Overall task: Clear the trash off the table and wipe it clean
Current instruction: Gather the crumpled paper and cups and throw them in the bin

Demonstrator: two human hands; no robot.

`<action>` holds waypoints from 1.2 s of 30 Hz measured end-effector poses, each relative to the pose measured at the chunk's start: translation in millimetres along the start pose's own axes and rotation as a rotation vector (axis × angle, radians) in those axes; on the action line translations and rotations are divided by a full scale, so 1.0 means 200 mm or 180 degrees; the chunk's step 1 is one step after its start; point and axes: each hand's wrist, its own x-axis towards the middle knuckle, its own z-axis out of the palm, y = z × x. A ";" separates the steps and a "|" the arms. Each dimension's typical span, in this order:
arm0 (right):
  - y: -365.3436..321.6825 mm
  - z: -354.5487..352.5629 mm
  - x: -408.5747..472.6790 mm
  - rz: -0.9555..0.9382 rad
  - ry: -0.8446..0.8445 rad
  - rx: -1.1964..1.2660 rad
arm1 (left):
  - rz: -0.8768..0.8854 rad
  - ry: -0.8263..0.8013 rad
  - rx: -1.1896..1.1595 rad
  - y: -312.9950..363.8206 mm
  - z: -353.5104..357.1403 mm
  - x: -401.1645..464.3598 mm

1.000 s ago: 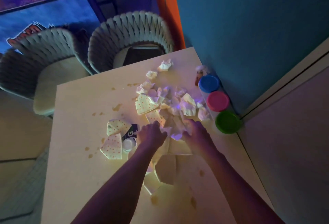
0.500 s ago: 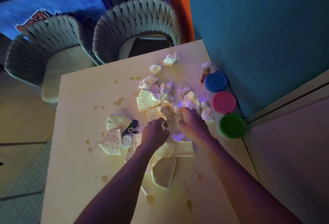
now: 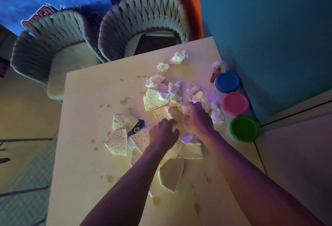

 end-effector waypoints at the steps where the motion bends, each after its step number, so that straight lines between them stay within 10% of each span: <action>1: 0.00 0.00 0.01 -0.0057 0.0043 -0.0044 | 0.0098 0.0004 0.0143 0.01 0.03 0.00; 14: 0.00 0.06 0.09 -0.0285 0.0086 -0.0516 | 0.0313 0.0031 0.0798 0.06 0.10 0.06; 36: 0.02 -0.05 -0.04 0.0464 0.1107 0.1549 | 0.0050 0.0952 -0.1422 -0.07 -0.23 0.18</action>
